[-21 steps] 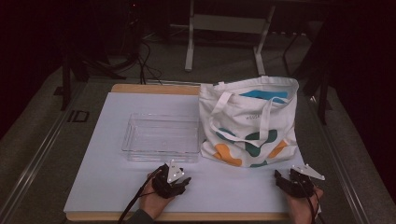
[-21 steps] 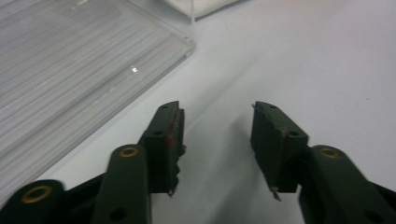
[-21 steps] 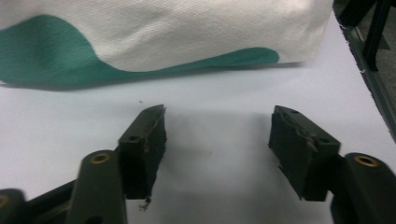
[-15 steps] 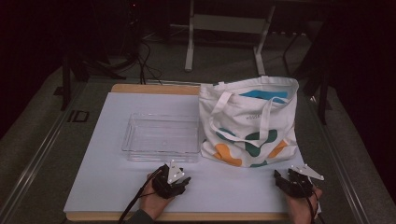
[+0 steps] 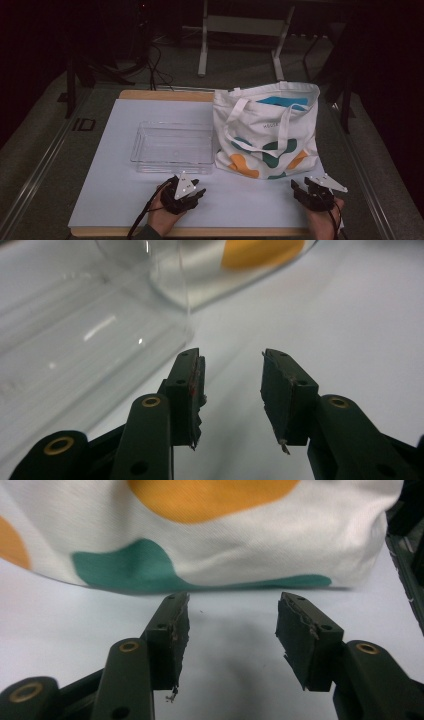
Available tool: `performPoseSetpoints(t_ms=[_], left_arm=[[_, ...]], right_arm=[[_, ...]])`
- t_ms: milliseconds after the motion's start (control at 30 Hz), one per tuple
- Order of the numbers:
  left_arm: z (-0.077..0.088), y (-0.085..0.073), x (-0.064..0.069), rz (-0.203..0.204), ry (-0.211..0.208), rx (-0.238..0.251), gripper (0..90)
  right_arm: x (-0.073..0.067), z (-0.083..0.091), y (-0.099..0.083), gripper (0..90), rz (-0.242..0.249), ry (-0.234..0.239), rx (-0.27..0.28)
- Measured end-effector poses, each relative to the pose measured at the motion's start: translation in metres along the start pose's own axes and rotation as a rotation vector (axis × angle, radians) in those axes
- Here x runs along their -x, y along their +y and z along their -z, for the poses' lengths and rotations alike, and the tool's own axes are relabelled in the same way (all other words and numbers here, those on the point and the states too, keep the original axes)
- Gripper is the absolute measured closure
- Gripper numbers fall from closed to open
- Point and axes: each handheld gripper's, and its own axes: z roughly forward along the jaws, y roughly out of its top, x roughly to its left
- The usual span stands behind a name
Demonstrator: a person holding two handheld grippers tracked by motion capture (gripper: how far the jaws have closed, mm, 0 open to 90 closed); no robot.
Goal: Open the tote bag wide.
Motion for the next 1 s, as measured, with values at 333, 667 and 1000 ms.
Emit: performPoseSetpoints(t_ms=[333,667,1000], left_arm=[[0.015,0.031,-0.004,-0.001,-0.043,0.063,59.6],[0.012,0.059,-0.017,-0.007,-0.051,0.080,58.3],[0.005,0.077,-0.041,0.001,-0.035,0.082,56.9]], right_arm=[[0.005,0.018,0.013,48.7,0.027,0.012,0.019],[0.013,0.029,0.039,48.2,0.038,0.026,0.046],[0.016,0.024,0.061,47.6,0.053,0.024,0.046]])
